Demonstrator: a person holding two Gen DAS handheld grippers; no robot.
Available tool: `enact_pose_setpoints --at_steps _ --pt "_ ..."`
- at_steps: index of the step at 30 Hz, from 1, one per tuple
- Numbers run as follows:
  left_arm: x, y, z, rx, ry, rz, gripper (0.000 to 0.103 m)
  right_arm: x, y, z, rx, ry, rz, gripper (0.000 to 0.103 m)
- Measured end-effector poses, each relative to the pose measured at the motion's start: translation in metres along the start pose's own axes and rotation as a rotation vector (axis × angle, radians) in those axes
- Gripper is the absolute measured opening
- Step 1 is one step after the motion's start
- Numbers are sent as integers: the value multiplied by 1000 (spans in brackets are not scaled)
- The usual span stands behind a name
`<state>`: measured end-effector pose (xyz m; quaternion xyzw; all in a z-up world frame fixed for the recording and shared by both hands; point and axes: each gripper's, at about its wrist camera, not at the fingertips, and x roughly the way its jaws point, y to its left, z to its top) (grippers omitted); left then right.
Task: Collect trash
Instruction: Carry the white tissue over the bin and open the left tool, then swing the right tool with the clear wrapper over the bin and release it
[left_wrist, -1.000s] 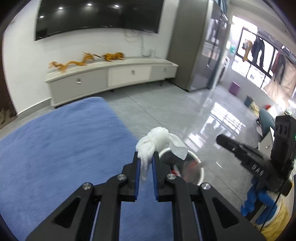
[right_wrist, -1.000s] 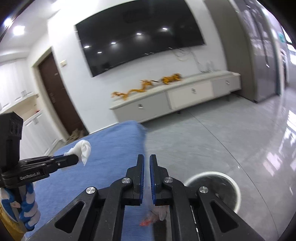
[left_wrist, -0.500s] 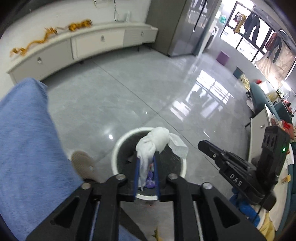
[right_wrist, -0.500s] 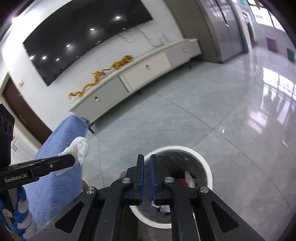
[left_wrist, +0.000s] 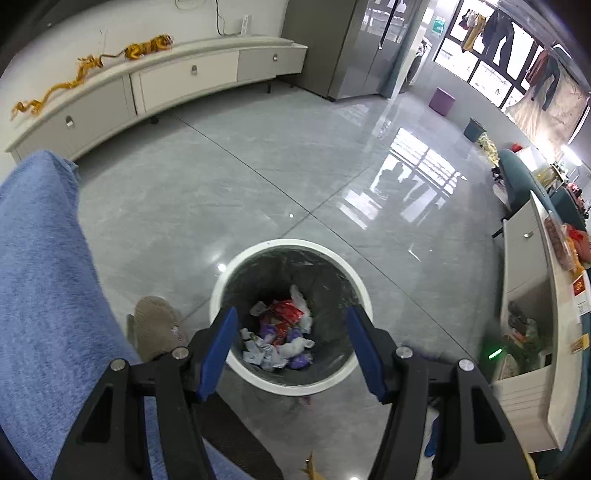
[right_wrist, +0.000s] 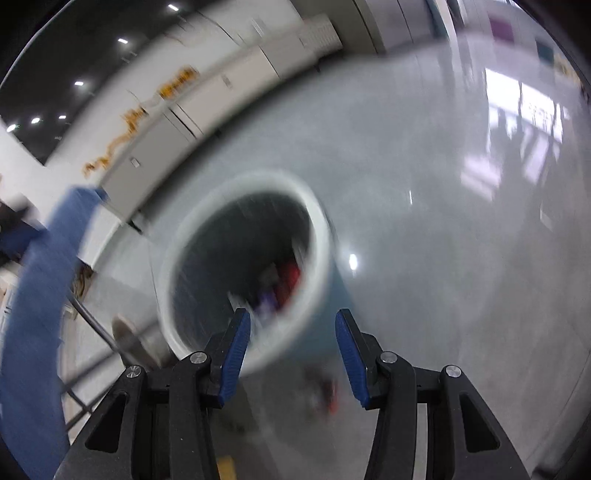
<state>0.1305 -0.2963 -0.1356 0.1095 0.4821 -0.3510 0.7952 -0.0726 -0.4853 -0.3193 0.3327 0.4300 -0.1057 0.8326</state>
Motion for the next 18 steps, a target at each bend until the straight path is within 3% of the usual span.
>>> enact_pose_setpoints --at_steps 3,9,12,18 --pt "-11 7 -7 -15 -32 28 60 50 -25 -47 66 157 -22 46" --pt "-19 32 -19 -48 -61 102 60 127 -42 -95 175 347 -17 46" --pt "-21 38 -16 -47 -97 136 60 153 -46 -99 215 380 -25 46" --pt "-12 44 -13 -64 -112 115 60 191 -45 -95 241 423 -40 46"
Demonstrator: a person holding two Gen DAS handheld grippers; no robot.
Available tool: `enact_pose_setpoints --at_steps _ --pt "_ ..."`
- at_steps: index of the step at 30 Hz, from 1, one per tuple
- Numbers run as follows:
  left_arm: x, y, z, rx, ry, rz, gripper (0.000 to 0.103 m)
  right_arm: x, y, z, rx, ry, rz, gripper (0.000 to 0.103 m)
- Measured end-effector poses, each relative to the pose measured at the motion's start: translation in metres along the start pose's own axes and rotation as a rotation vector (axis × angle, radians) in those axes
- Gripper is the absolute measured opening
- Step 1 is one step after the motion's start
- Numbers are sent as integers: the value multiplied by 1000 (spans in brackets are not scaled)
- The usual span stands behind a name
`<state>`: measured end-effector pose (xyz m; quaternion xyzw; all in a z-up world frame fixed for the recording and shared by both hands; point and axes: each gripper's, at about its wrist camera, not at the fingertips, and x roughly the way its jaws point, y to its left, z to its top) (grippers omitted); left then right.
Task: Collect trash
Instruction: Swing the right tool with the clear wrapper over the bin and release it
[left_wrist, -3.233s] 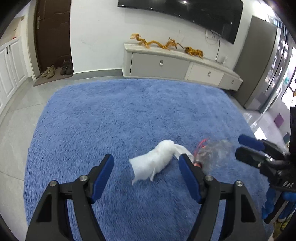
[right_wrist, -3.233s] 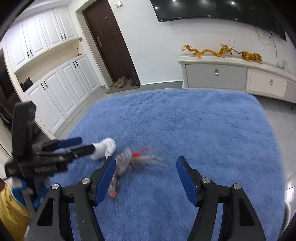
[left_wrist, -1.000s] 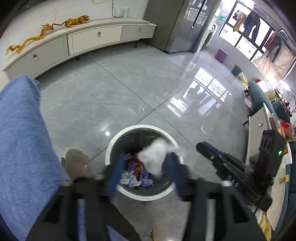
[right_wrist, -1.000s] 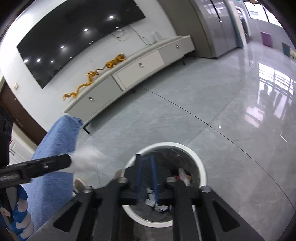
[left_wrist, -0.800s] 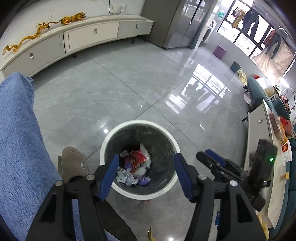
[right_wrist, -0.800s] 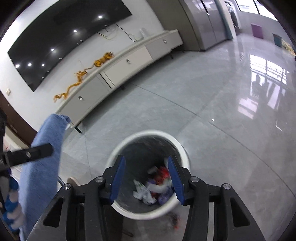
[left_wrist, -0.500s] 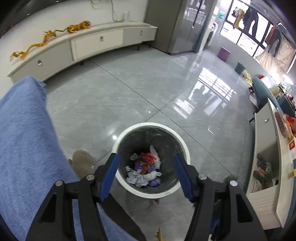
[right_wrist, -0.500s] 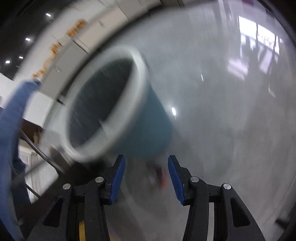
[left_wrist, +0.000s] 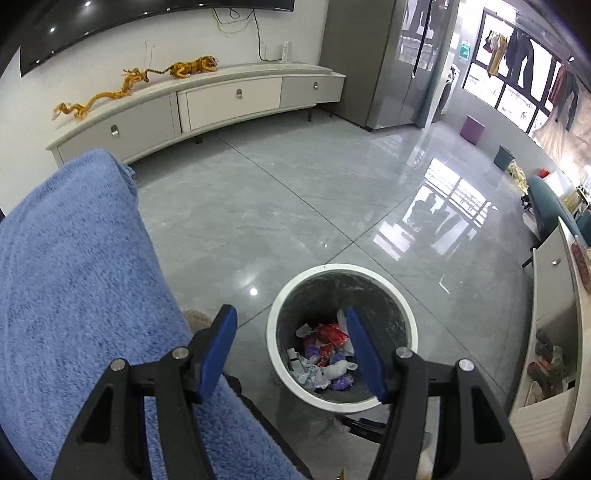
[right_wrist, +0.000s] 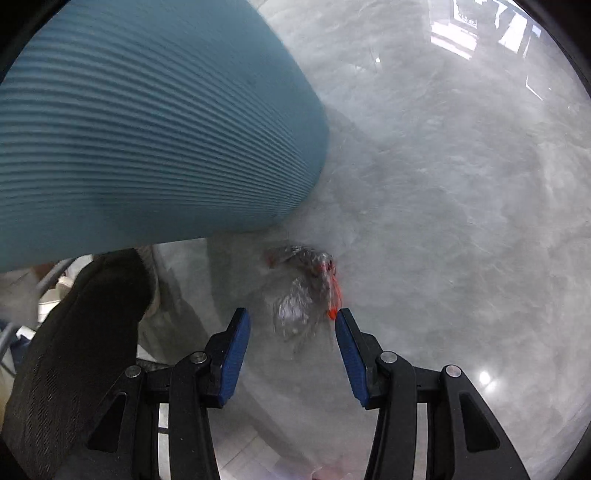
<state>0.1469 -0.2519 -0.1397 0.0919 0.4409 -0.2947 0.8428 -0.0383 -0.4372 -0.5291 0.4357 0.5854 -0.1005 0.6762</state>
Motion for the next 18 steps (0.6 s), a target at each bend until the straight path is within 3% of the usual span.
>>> enact_pose_setpoints --at_steps 11,18 --pt "7 -10 0 15 7 56 59 41 -2 0 25 23 -75 41" --pt "11 -7 0 -2 19 77 54 59 -12 3 33 32 -113 32"
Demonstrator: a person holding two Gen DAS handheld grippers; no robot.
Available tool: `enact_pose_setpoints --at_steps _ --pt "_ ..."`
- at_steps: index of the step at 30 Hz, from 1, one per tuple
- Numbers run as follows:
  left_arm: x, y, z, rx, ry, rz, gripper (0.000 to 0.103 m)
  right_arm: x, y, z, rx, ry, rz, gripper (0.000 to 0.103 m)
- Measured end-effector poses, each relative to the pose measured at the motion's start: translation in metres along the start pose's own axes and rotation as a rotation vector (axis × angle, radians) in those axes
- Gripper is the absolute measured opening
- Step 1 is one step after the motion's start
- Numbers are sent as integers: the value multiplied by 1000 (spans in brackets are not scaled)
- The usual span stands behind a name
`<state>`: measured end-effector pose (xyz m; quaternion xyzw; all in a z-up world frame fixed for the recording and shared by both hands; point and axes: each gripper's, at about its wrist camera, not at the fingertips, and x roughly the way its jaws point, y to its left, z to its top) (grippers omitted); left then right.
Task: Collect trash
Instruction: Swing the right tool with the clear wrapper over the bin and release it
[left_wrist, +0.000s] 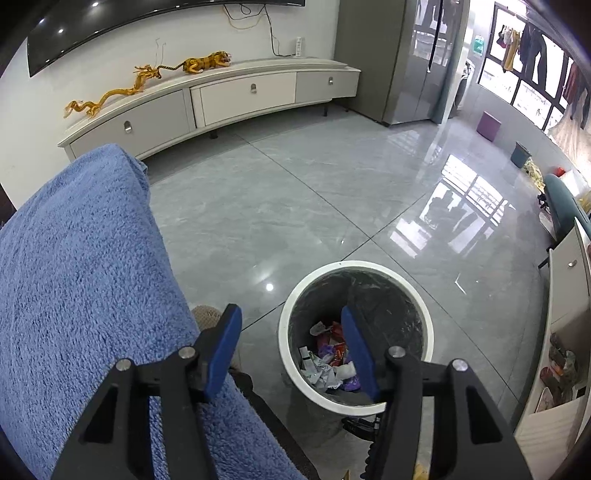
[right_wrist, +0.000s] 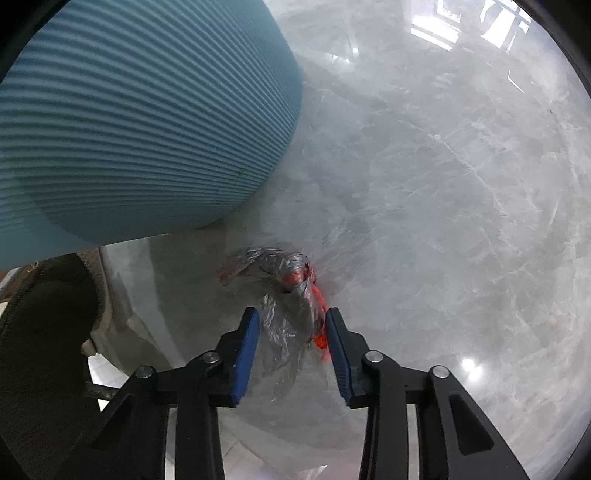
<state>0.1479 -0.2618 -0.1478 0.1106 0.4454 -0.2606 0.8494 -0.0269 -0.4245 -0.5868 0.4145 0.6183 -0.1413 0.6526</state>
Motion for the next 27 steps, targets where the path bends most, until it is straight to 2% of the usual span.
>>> enact_pose_setpoints --at_steps 4,9,14,17,20,22,27 --pt "0 0 0 -2 1 -7 54 10 5 2 -12 12 -16 12" --pt "1 5 1 -14 9 -25 54 5 4 -1 -12 23 10 8" --pt "1 6 2 -16 10 -35 54 -28 -10 -8 -7 4 40 8" --pt "0 8 2 -26 5 -39 54 -59 -22 -14 7 -37 46 7" --pt "-3 9 2 -31 -3 -38 54 -100 -36 -16 15 -115 16 7" --pt "-4 12 1 -42 -7 -40 54 -136 -43 -14 13 -201 -18 7" --pt "-9 19 1 -80 -19 -33 54 -256 -32 -9 -63 -479 -105 8"
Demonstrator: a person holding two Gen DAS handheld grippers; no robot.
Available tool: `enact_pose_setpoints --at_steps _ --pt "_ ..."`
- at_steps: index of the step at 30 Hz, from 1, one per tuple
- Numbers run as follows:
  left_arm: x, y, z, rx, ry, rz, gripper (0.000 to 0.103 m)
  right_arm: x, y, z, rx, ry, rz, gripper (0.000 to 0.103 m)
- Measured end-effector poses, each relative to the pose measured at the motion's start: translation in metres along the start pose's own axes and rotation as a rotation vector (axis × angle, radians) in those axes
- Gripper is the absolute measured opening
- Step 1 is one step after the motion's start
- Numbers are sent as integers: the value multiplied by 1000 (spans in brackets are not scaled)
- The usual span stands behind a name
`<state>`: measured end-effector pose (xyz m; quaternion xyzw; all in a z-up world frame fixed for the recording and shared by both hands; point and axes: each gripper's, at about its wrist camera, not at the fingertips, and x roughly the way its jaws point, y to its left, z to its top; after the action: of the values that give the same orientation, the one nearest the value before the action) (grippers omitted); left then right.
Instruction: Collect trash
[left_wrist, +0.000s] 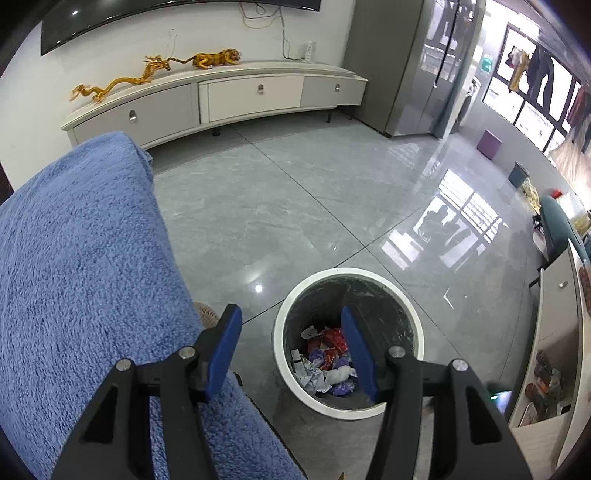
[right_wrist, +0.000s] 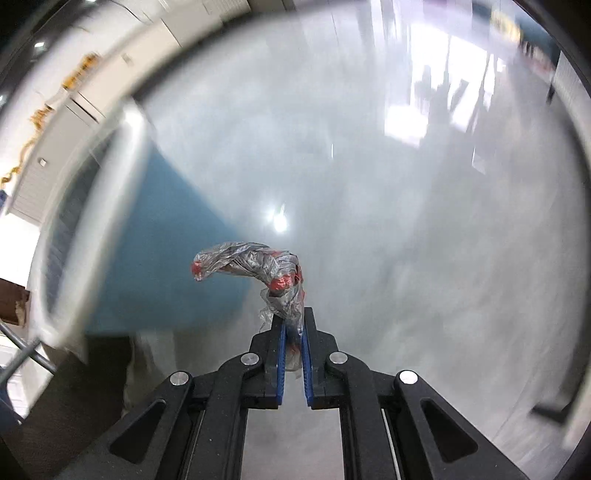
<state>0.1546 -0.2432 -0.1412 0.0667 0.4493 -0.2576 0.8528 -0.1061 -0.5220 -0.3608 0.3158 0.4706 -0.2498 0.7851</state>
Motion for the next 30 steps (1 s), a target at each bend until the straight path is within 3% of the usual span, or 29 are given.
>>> enact_pose_setpoints --at_steps 5,9,13,15,16,17,23,30 --pt "-7 -6 0 10 -21 41 55 -80 50 38 -119 -192 97 8" --pt "-29 1 -4 -12 -50 62 55 -99 101 55 -219 -236 189 8" --pt "-64 13 -10 -38 -87 87 55 -91 143 67 -250 -211 248 12" --pt "-82 22 -15 -58 -107 100 55 -87 152 75 -252 -198 264 35" --pt "-89 26 -17 -69 -113 104 55 -88 158 73 -249 -194 262 57" --pt "-97 30 -21 -83 -121 109 55 -86 163 71 -247 -187 259 60" --pt "-129 51 -45 -132 -144 151 56 -123 176 58 -269 -230 270 60" --pt "-170 64 -69 -146 -241 244 57 -205 215 23 -366 -368 327 62"
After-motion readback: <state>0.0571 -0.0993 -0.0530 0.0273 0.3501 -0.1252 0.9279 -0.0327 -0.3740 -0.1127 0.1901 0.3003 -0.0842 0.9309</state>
